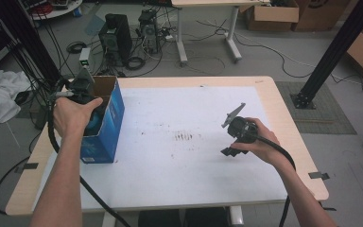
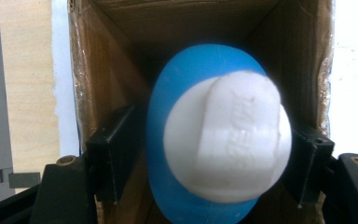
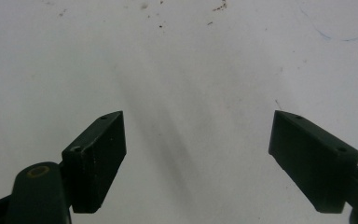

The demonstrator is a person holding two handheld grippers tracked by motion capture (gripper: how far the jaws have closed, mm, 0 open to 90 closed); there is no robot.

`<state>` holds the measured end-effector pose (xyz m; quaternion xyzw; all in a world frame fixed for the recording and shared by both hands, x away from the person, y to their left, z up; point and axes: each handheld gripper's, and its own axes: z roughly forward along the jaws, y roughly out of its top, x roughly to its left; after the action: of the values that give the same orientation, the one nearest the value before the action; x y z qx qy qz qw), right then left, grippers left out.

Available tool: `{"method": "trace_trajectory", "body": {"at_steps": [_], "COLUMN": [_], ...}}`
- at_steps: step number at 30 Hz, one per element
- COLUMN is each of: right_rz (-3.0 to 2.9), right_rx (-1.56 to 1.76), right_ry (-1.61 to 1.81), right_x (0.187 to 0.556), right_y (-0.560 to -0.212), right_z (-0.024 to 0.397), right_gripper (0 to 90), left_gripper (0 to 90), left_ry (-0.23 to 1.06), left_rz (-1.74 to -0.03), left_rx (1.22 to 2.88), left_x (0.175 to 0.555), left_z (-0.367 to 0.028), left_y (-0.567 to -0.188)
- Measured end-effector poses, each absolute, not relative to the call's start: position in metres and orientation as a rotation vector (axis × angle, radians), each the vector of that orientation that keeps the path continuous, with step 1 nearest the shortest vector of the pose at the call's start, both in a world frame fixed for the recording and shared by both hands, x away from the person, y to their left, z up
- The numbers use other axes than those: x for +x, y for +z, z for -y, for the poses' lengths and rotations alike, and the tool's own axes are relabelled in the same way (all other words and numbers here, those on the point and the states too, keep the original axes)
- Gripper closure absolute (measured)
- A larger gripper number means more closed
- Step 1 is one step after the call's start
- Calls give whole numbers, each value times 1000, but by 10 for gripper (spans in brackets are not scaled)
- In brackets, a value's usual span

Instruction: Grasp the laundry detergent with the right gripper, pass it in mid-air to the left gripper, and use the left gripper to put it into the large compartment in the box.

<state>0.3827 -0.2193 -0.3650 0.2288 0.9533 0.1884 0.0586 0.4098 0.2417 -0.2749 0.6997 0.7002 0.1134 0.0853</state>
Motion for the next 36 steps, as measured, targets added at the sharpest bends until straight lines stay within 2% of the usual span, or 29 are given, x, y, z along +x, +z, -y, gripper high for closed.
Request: {"method": "trace_trajectory", "body": {"at_steps": [11,27,36], "right_rz": [-2889,-2888,-2893], "right_rx": [696,695,693], "right_ry": [569,568,566], "right_x": [383,382,382], "right_y": [-366,-365,-366], "right_z": [218,219,218], "right_gripper": [187,187,186], "left_gripper": [278,239,184], "left_ry": [357,389,448], "left_rz": [-2082,-2031,-1982], "left_rx": [2079,2087,2123], "left_x": [409,408,408], "left_z": [-241,-233,-222], "left_y": [-270,-246,-224]}}
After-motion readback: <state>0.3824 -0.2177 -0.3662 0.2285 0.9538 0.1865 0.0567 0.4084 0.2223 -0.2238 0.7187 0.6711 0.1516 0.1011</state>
